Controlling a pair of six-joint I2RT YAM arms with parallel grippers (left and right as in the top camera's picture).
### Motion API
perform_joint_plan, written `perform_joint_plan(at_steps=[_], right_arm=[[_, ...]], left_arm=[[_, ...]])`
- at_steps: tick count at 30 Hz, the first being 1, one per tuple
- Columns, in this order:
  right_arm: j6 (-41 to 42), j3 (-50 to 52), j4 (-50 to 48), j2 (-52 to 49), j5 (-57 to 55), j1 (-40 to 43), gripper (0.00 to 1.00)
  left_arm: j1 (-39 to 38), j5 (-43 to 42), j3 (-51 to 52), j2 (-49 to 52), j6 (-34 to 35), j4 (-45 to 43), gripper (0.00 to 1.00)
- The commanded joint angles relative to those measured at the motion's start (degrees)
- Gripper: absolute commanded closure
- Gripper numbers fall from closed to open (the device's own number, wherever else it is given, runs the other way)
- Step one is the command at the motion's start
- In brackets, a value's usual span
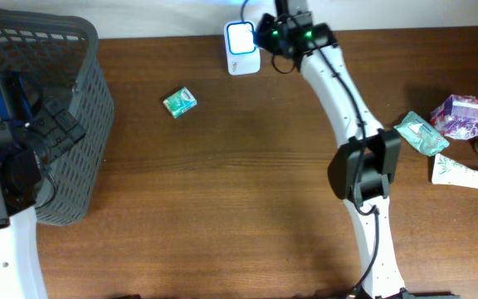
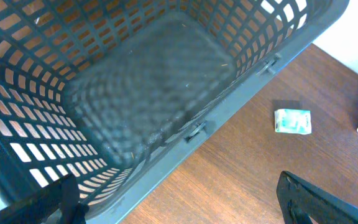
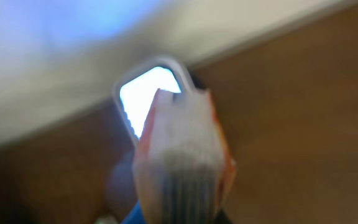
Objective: Scan the item barcode
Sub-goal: 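Carry the orange box to the far right and release it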
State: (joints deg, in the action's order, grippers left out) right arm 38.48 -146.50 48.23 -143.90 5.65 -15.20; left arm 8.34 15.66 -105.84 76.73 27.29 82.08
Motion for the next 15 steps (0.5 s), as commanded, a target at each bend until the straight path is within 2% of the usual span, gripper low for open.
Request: perform_joint_plan(at_steps=[1,6,11,15], right_arm=[[-2.7,-7.7,13.2,5.7,-2.9,6.7,0.96],[-2.7,-9.9,36.7,12.5,-4.9,17.0,0.96],[-2.6,-9.8,48.8,14.3,-8.5,26.6,0.96],[-4.0,-6.6,49.1,14.2,-9.0,33.9,0.96]], left_arm=[[0.3,0.0,-0.2,-0.4,0.5,0.0,0.01],[0.3,0.0,-0.2,-0.4,0.5,0.0,0.01],[0.3,0.0,-0.2,-0.4,0.5,0.0,0.01],[0.3,0.0,-0.2,-0.4,0.5,0.0,0.01]])
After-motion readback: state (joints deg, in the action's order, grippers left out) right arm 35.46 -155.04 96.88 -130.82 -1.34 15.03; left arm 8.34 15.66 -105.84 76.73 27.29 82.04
